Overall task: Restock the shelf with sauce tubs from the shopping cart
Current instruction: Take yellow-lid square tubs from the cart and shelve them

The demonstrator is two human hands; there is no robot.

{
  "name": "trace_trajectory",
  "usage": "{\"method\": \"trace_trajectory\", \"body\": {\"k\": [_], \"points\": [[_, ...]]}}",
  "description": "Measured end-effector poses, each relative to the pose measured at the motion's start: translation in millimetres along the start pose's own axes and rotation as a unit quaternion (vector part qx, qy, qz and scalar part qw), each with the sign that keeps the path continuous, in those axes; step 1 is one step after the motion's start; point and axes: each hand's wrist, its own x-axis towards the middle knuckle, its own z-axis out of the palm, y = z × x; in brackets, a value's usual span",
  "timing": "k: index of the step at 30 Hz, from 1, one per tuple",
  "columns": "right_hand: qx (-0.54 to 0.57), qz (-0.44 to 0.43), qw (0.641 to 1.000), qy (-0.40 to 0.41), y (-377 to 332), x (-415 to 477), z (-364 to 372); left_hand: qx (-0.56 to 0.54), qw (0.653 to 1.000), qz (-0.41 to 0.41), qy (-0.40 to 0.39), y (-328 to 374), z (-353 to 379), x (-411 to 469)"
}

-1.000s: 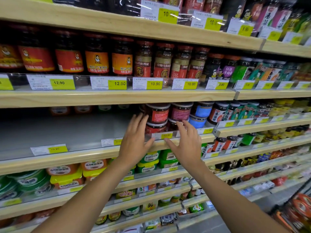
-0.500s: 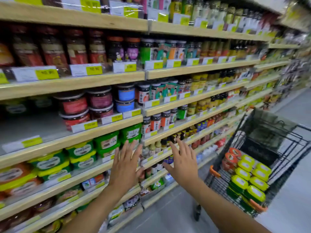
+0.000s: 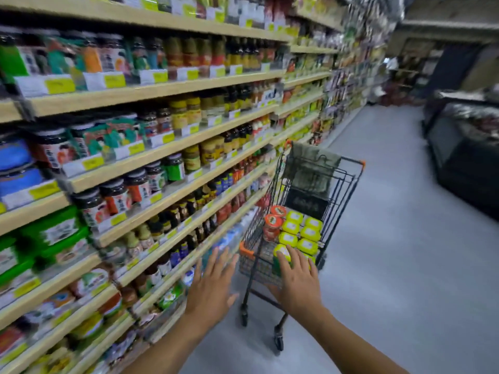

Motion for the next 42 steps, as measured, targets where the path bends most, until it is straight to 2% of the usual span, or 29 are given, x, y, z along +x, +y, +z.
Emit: {"method": "trace_trajectory", "body": {"k": [4, 11, 17, 21, 24, 33, 42], "points": [[0.000, 0.062, 0.998, -0.007, 47.2, 5.8, 3.6, -0.006, 0.999, 0.045, -0.013, 34.4, 15.1, 37.7], [-0.005, 0.122, 0.992, 0.004, 111.1, 36.4, 27.7, -0.014, 0.996, 0.068, -0.062, 64.8, 51.9, 115.9], [-0.029, 0.144, 0.989, -0.032, 153.2, 95.0, 42.0, -0.022, 0.993, 0.080, -0.087, 70.0, 91.0, 197.5], [-0.038, 0.159, 0.985, -0.059, 177.2, 144.1, 57.1, -0.047, 0.988, 0.063, -0.131, 69.7, 106.4, 244.5], [-0.025, 0.161, 0.985, -0.057, 189.3, 175.9, 67.4, -0.072, 0.985, 0.068, -0.140, 64.7, 117.2, 278.4], [-0.018, 0.153, 0.974, -0.166, 222.4, 233.8, 105.2, -0.114, 0.971, 0.034, -0.206, 59.9, 154.3, 343.3], [-0.021, 0.073, 0.964, -0.256, 266.6, 298.7, 162.7, -0.136, 0.950, -0.042, -0.278, 78.7, 204.8, 385.0]]}}
